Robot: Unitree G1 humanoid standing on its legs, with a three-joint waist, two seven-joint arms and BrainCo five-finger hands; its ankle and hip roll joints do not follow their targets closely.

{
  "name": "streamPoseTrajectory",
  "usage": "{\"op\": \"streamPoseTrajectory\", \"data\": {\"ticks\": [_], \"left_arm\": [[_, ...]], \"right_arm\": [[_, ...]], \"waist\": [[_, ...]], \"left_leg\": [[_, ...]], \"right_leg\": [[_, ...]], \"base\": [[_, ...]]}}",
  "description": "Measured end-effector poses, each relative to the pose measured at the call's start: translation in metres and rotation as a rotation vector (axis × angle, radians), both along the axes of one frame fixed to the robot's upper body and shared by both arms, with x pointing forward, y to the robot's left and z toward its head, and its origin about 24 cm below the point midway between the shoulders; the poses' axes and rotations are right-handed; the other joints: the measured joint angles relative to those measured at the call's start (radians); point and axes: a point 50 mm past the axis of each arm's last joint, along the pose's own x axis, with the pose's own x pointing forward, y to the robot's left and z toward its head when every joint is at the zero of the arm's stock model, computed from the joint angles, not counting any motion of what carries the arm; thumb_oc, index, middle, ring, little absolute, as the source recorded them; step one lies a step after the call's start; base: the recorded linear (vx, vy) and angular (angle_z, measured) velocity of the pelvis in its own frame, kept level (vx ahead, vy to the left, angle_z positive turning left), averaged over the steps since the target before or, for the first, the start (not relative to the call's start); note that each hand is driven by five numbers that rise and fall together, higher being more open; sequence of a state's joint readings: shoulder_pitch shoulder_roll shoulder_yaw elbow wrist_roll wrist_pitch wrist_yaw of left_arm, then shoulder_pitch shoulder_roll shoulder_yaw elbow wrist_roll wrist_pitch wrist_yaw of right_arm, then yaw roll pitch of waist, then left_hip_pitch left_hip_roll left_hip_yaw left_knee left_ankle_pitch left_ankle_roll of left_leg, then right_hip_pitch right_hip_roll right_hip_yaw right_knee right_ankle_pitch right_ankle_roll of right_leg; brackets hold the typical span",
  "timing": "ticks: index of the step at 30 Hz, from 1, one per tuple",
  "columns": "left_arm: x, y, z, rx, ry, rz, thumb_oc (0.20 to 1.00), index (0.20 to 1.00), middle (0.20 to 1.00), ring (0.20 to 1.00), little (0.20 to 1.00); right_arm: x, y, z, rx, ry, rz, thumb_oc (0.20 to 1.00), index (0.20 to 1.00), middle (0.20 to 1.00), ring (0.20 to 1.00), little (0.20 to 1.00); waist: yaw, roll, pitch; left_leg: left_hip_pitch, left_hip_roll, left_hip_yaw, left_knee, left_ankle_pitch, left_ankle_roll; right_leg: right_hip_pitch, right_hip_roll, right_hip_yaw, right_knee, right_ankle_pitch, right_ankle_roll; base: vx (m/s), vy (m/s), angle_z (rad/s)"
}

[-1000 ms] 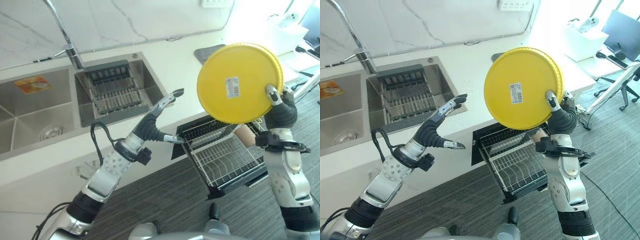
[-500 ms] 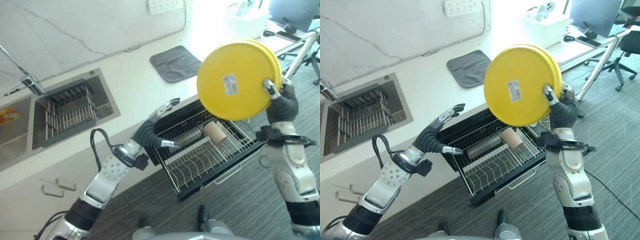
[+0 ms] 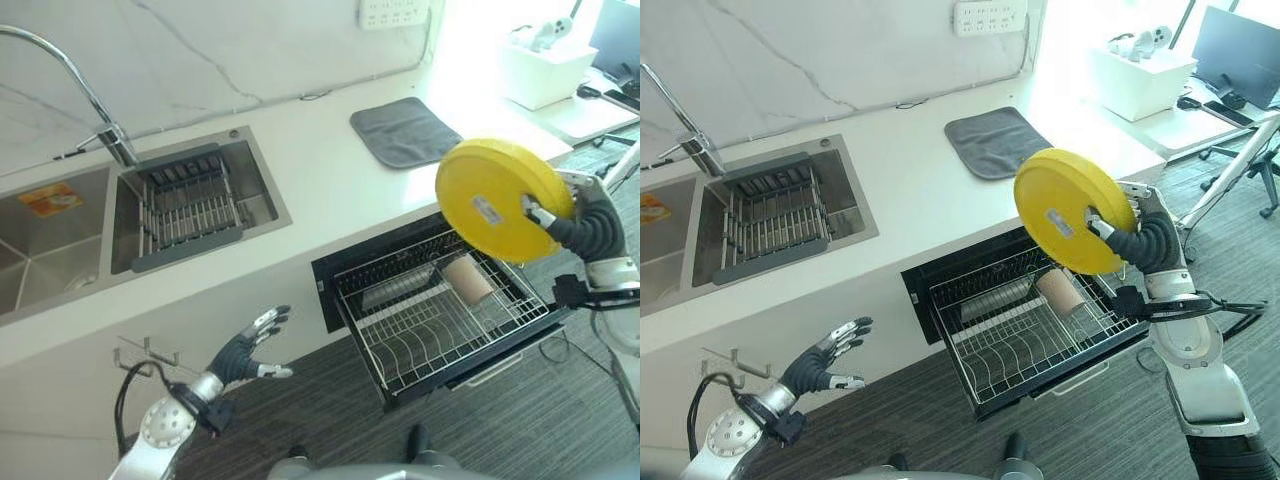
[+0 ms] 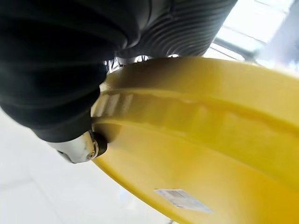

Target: Place the dishes in the dishwasher.

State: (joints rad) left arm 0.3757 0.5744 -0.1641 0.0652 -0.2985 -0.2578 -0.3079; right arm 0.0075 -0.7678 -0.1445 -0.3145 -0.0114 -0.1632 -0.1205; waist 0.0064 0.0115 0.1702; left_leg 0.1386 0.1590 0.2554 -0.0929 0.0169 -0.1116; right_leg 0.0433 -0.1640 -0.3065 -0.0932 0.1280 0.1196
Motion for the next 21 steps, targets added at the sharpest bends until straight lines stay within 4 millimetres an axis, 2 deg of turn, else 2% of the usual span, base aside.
{"op": "streamPoseTrajectory", "data": {"ticks": [1,3,6,7,12,16,21], "left_arm": [[-0.012,0.007,-0.020,-0.011,0.081,0.066,1.000,1.000,1.000,1.000,1.000],[-0.031,0.017,-0.044,0.004,0.209,0.136,1.000,1.000,1.000,1.000,1.000],[-0.058,0.027,-0.069,-0.012,0.335,0.273,1.000,1.000,1.000,1.000,1.000],[-0.074,0.034,-0.083,-0.040,0.397,0.405,1.000,1.000,1.000,1.000,1.000],[-0.106,0.042,-0.106,-0.067,0.555,0.543,1.000,1.000,1.000,1.000,1.000],[-0.128,0.043,-0.122,-0.123,0.687,0.672,1.000,1.000,1.000,1.000,1.000],[-0.129,0.042,-0.129,-0.206,0.740,0.752,1.000,1.000,1.000,1.000,1.000]], "right_arm": [[-0.001,0.000,0.001,-0.085,-0.023,-0.014,0.200,0.200,0.200,0.200,0.200],[-0.001,-0.002,0.000,-0.189,-0.039,-0.032,0.200,0.200,0.200,0.200,0.200],[-0.004,0.001,0.003,-0.400,-0.082,-0.028,0.200,0.200,0.200,0.200,0.200],[-0.008,0.001,0.004,-0.536,-0.094,-0.004,0.200,0.200,0.200,0.200,0.200],[-0.007,0.000,-0.009,-0.690,-0.094,0.015,0.200,0.200,0.200,0.200,0.200],[-0.007,0.003,-0.016,-0.720,-0.089,0.059,0.200,0.200,0.200,0.200,0.200],[-0.005,0.001,-0.027,-0.743,-0.028,0.077,0.200,0.200,0.200,0.200,0.200]], "waist": [[0.002,0.000,0.000],[0.001,-0.006,-0.002],[0.009,-0.010,-0.006],[0.009,-0.017,-0.012],[0.013,-0.053,-0.039],[0.014,-0.051,-0.049],[0.014,-0.041,-0.059]], "left_leg": [[0.000,0.000,-0.001,0.000,0.000,0.000],[-0.003,0.001,-0.002,0.000,0.000,0.000],[-0.006,0.000,-0.006,0.001,0.003,-0.005],[-0.006,0.001,-0.011,0.003,0.004,-0.006],[-0.015,0.001,-0.024,0.006,0.004,-0.007],[-0.015,0.001,-0.025,0.005,0.002,-0.004],[-0.014,0.000,-0.030,0.001,-0.001,0.001]], "right_leg": [[0.001,0.000,-0.001,0.000,0.000,0.000],[-0.002,0.001,-0.002,0.000,0.001,-0.001],[-0.001,0.000,-0.007,0.005,0.003,-0.004],[0.001,0.001,-0.011,0.005,0.003,-0.004],[0.000,-0.001,-0.024,0.005,0.000,-0.002],[0.001,-0.001,-0.025,0.005,-0.001,-0.001],[0.005,-0.001,-0.029,0.006,-0.013,0.009]], "base": [[-0.04,-0.026,0.01],[-0.01,-0.010,0.02],[-0.02,-0.031,0.05],[-0.01,-0.031,0.07],[0.00,-0.021,0.08],[0.02,0.000,0.00],[0.05,0.008,0.02]]}}
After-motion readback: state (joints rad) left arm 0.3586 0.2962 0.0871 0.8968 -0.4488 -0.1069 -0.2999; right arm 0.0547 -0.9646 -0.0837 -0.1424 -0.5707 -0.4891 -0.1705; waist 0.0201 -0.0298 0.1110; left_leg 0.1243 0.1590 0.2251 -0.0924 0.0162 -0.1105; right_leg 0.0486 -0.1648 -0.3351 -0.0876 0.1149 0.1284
